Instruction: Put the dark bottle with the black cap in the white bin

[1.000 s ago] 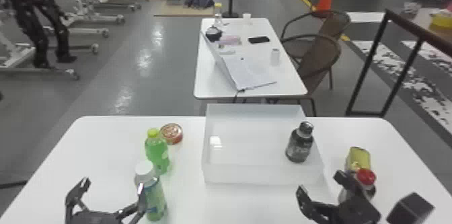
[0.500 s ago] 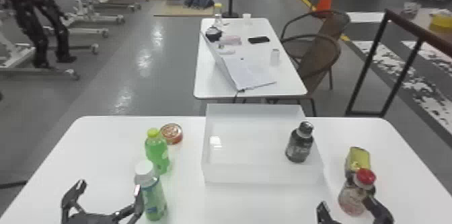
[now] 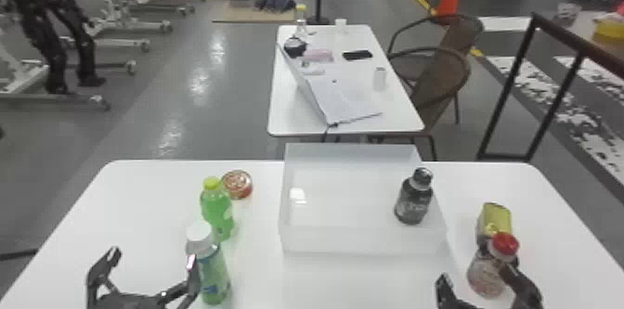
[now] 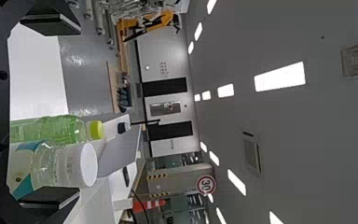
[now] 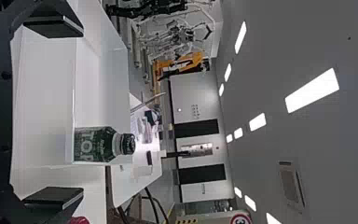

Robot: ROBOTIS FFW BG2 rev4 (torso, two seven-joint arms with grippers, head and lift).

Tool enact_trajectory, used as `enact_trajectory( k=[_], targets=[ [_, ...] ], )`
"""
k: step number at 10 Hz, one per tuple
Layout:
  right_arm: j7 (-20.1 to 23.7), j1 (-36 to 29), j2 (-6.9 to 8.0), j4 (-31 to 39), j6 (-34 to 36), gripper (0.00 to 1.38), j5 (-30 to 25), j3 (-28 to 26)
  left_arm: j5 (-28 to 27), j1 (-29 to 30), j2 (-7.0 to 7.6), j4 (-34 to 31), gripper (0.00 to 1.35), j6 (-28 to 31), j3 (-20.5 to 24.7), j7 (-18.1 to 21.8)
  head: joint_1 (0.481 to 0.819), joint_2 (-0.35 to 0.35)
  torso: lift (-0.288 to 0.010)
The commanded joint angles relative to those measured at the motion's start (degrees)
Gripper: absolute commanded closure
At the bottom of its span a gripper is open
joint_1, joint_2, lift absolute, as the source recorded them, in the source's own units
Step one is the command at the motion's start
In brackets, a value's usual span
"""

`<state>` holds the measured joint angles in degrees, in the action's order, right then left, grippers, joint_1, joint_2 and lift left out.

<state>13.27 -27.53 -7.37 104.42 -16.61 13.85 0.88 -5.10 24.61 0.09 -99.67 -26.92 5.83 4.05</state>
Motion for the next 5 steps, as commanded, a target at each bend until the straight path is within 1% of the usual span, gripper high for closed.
enact_trajectory(
  k=[1,5],
  targets=[
    [0.00,0.11,-0.01,0.09,0.00,0.10,-0.23,0.00,0.01,0.00,-0.24,-0.09,0.09,0.03,-0.02,-0.01,0.549,0.000,-0.100],
    [0.00,0.28,0.07,0.00,0.00,0.10,-0.23,0.09,0.01,0.00,-0.24,-0.09,0.09,0.20,-0.20,-0.01,0.549,0.000,-0.100]
  ],
)
